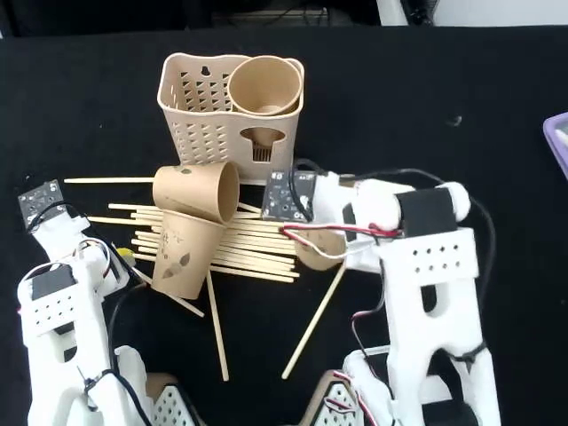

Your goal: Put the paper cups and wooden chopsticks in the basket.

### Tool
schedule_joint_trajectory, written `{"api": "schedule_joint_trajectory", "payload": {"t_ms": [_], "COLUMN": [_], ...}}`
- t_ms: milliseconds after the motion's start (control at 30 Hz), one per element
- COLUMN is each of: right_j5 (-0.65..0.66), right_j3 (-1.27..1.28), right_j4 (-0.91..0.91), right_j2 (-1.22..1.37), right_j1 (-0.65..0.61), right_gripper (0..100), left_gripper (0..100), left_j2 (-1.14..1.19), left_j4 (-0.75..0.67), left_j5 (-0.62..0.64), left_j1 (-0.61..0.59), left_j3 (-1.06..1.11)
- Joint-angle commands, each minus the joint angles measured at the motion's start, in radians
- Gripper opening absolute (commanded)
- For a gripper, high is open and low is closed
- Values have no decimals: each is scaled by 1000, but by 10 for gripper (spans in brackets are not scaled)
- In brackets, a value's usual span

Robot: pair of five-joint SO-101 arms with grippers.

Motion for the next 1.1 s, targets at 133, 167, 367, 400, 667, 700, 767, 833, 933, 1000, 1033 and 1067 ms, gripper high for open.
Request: {"api": "schedule_joint_trajectory", "payload": {"t_ms": [133, 167, 367, 400, 667, 700, 767, 833, 933, 1000, 1033, 1067], "right_j5": [-175, -219, -397, -416, -440, -440, -442, -442, -442, -442, -442, -445], "right_j3": [-1, -39, -440, -501, -782, -828, -940, -1063, -1227, -1333, -1377, -1420], "right_j4": [-130, -126, -20, -26, -186, -192, -190, -143, -35, 20, 31, 34], "right_j2": [-71, -88, -197, -189, 104, 153, 243, 334, 484, 584, 625, 667], "right_j1": [-2, -2, -6, -6, -8, -9, -46, -97, -183, -190, -187, -184], "right_gripper": [11, 11, 11, 11, 11, 11, 11, 11, 11, 11, 11, 11], "left_gripper": [267, 267, 267, 267, 267, 267, 267, 267, 267, 267, 267, 267], "left_j2": [-8, -8, -8, -8, -8, -8, -8, -8, -8, -8, -8, -8], "left_j4": [-14, -14, -14, -14, -14, -14, -14, -14, -14, -14, -14, -14], "left_j5": [2, 2, 2, 2, 2, 2, 2, 2, 2, 2, 2, 2], "left_j1": [-10, -10, -10, -10, -10, -10, -10, -10, -10, -10, -10, -10], "left_j3": [-4, -4, -8, -8, -4, -4, -4, -7, -5, -2, -2, -1]}}
